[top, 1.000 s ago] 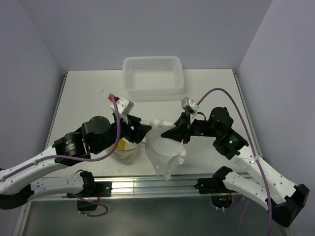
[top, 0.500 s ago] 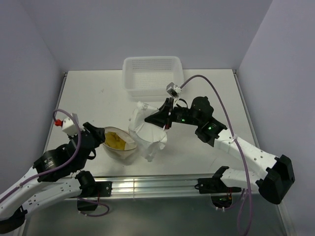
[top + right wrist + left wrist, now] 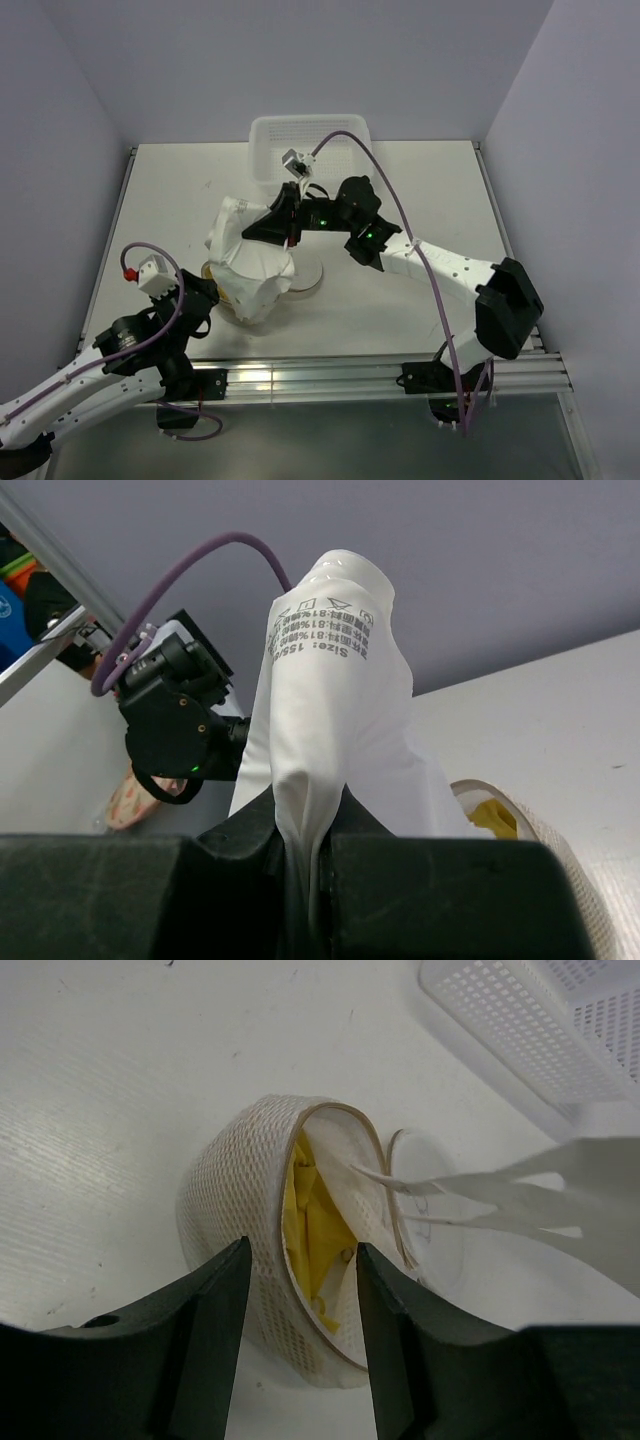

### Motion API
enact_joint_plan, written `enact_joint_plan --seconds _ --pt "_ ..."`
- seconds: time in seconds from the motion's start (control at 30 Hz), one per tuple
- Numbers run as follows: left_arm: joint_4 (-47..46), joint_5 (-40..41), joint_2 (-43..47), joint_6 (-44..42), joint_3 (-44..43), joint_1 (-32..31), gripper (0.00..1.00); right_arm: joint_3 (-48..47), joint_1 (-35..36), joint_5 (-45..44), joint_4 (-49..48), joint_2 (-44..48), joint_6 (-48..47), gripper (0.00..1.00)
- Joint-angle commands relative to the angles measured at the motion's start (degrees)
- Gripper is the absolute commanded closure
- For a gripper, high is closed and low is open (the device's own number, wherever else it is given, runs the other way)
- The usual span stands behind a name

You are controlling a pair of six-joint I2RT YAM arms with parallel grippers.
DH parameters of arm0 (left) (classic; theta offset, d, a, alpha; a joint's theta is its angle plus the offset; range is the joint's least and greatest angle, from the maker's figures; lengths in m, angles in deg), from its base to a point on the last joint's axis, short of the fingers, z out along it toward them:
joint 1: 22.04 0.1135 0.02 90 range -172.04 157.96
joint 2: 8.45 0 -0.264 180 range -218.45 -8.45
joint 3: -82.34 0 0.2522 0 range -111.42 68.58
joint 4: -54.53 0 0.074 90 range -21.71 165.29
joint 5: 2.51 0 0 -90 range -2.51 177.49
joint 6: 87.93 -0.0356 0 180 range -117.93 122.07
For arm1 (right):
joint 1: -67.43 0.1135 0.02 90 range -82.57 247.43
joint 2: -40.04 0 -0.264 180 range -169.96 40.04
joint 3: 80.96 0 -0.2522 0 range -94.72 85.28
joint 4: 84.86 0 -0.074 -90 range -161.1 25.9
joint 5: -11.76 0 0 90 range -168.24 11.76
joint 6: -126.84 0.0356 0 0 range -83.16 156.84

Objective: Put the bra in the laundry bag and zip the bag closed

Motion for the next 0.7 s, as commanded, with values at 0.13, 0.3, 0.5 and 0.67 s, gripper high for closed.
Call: enact_joint_plan --seconds 0.13,0.3,0.5,0.67 --pt "-5.54 0.28 -0.71 -1.89 2.75 0.2 0.53 -7.27 0.35 1.68 -4.18 -8.01 0.85 1.0" --pt "-6.96 -0.16 -0.98 -3.65 2.67 0.2 0.71 -10.26 0.17 -1.05 -0.93 -11.79 -2.76 1.0" --pt "-8.62 -0.95 -2.11 -5.41 2.93 0.2 0.63 -13.16 -0.27 -1.66 -1.45 -17.06 -2.06 1.0" --pt "-8.88 -2.09 -3.79 -6.02 2.49 0.2 0.71 -15.53 -0.27 -2.46 -1.36 -19.09 -4.33 1.0"
